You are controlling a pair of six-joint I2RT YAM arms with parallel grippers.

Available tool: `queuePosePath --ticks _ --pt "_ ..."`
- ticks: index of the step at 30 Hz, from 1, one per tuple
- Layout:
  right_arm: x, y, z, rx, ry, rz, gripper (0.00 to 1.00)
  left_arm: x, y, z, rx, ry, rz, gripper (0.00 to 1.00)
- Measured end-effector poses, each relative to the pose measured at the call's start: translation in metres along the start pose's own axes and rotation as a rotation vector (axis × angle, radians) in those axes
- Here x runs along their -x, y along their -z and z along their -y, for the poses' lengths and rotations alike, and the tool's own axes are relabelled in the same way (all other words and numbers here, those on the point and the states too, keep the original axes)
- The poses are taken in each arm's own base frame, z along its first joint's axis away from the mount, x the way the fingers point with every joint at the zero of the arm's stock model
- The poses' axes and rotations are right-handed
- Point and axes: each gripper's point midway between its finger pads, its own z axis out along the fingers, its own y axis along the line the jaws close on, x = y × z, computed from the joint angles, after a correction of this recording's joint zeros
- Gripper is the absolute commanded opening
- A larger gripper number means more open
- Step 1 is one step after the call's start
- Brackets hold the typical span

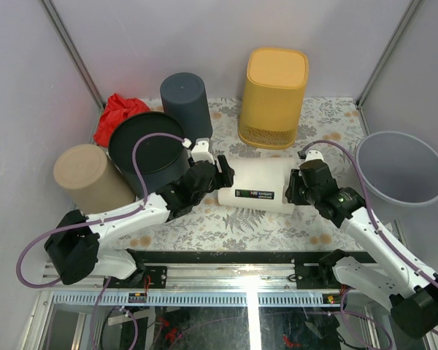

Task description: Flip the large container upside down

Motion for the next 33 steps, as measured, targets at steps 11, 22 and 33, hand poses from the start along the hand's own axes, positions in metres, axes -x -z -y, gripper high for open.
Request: queuePosePath --ticks 11,22,33 --pt "0.002 -0.003 0.002 -0.024 0.005 -0.001 0.28 0.029 0.038 0.006 -0.059 0.079 0.053 0.68" --pt "0.002 -0.001 0.002 -0.024 -0.007 -0.002 0.39 -0.021 0.028 -0.006 -0.063 0.08 -0.067 0.68" --pt "0.004 0.011 0.001 -0.012 -0.031 0.014 0.52 -0.032 0.021 -0.001 -0.092 0.1 -0.092 0.68"
